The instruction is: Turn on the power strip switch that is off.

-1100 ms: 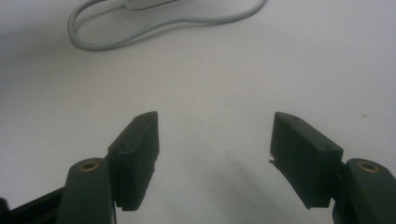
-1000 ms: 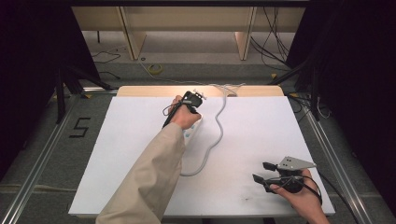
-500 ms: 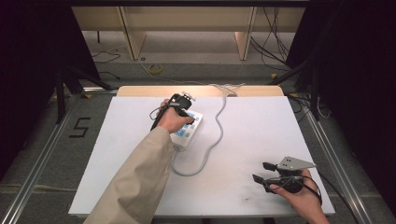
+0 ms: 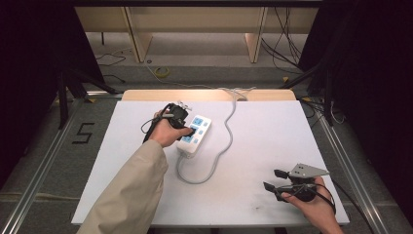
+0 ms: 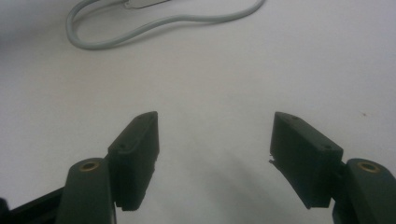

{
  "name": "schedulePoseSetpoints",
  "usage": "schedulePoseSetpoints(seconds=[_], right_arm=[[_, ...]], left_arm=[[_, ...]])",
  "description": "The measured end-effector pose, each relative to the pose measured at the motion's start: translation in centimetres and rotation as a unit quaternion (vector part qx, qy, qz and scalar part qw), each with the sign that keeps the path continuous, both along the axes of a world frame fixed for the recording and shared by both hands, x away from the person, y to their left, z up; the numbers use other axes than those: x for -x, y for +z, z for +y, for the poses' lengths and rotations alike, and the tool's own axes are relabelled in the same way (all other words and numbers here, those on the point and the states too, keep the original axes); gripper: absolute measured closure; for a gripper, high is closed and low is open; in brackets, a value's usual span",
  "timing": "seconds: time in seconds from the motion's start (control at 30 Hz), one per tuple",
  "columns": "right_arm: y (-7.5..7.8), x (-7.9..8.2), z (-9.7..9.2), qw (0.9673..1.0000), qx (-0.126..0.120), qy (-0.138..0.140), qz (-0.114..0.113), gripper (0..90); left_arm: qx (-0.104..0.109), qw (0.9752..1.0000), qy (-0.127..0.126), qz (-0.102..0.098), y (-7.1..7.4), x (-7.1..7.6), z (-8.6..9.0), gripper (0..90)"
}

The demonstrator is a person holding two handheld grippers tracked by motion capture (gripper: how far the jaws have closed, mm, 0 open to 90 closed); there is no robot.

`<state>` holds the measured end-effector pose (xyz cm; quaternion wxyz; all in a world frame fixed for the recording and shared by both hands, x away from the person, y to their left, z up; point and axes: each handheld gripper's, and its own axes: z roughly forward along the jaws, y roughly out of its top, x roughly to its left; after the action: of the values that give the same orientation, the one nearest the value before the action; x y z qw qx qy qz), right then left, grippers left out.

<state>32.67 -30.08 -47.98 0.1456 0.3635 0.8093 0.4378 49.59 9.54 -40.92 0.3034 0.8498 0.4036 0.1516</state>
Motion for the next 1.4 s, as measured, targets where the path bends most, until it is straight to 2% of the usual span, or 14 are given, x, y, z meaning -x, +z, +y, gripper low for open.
schedulePoseSetpoints(seconds=[0.23, 0.6, 0.67, 0.77, 1.17, 1.4], right_arm=[[0.0, 0.0, -0.1, 1.0000, -0.001, -0.001, -0.001, 33.7], [0.0, 0.0, 0.0, 1.0000, 0.001, -0.002, -0.002, 33.6], [0.1, 0.0, 0.0, 1.0000, 0.002, -0.002, -0.001, 33.6], [0.0, 0.0, 0.0, 1.0000, 0.001, -0.002, -0.002, 33.5], [0.0, -0.1, -0.1, 1.0000, 0.002, -0.002, -0.001, 33.1], [0.0, -0.1, -0.1, 1.0000, 0.002, -0.003, -0.002, 33.1]], left_arm=[[0.019, 0.9996, -0.004, -0.018, 0.4, 2.5, 1.7, 39.9], [0.020, 0.9993, -0.011, -0.029, 0.2, 5.5, 3.4, 35.2], [0.013, 0.9993, -0.014, -0.032, 0.0, 6.1, 3.6, 34.9], [0.019, 0.9990, -0.012, -0.040, -0.1, 6.8, 3.9, 34.0], [0.036, 0.9975, -0.003, -0.061, -1.9, 10.0, 5.9, 30.5], [0.040, 0.9965, 0.000, -0.074, -3.5, 11.8, 7.2, 29.5]])
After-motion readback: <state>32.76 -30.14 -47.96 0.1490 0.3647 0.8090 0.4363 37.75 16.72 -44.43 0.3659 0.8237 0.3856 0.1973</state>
